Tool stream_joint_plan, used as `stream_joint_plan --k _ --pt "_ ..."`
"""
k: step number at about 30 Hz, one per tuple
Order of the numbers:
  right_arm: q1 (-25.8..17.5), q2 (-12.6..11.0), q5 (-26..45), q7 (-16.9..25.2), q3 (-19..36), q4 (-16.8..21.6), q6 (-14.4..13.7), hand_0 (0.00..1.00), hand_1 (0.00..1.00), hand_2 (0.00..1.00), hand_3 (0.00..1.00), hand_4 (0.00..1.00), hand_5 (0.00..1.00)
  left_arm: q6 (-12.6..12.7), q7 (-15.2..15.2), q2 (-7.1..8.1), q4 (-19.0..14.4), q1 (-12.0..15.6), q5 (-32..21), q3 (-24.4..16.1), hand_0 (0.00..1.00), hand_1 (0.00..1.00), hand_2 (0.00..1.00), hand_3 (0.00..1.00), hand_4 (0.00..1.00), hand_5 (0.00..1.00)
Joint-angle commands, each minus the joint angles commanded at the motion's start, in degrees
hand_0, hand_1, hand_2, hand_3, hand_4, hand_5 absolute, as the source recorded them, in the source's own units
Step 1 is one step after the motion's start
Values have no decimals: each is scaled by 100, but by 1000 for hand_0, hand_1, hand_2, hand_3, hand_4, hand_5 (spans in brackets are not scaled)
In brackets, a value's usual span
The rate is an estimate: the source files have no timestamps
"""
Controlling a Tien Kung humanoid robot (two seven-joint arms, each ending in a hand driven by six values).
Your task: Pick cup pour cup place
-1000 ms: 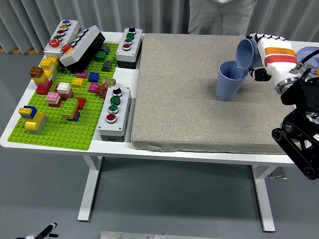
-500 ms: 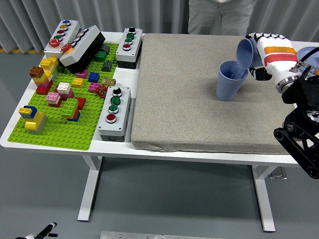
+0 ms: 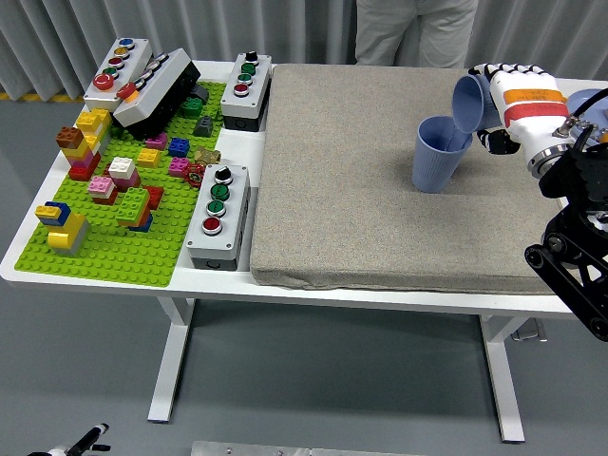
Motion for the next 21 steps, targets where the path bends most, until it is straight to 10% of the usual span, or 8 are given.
stream_joint_plan --k 21 --pt "-89 173 790 92 311 -130 -161 858 707 586 663 718 83 -1 4 -5 0 10 -3 1 846 830 868 778 640 986"
